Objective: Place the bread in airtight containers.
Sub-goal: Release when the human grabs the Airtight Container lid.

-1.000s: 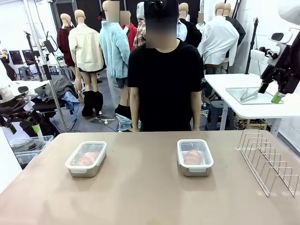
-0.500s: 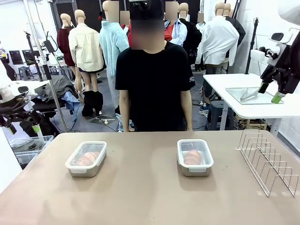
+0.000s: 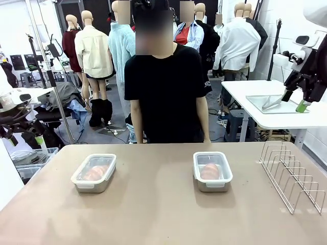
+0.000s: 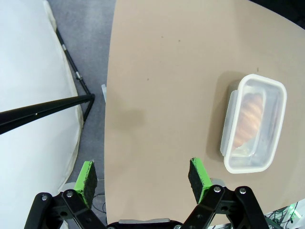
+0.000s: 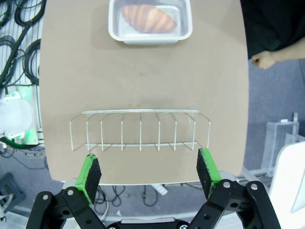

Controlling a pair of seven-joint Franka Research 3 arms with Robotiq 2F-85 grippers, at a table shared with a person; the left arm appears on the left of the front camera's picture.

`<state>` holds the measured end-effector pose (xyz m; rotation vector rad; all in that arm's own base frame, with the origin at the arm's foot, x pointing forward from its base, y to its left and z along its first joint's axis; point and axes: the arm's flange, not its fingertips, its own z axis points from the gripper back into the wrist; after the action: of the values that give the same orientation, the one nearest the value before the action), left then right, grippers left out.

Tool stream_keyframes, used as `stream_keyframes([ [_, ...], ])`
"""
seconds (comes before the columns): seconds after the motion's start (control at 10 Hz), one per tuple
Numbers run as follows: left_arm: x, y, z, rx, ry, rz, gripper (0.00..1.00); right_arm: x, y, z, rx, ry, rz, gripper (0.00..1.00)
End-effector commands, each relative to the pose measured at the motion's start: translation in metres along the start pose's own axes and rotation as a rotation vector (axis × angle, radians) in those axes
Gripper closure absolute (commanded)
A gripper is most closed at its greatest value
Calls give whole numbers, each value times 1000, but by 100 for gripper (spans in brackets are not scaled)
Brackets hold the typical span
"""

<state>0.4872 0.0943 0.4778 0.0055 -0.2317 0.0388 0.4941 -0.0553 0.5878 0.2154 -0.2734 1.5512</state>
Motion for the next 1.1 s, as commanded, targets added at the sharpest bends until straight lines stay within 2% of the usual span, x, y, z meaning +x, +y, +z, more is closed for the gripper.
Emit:
stream_keyframes([
  [0.0, -1, 2, 0, 1, -8, 3, 0, 0, -2, 2, 9, 15, 2, 0],
  [1.0, -1, 2, 0, 1, -8, 3, 0, 0, -2, 2, 9, 15, 2, 0],
])
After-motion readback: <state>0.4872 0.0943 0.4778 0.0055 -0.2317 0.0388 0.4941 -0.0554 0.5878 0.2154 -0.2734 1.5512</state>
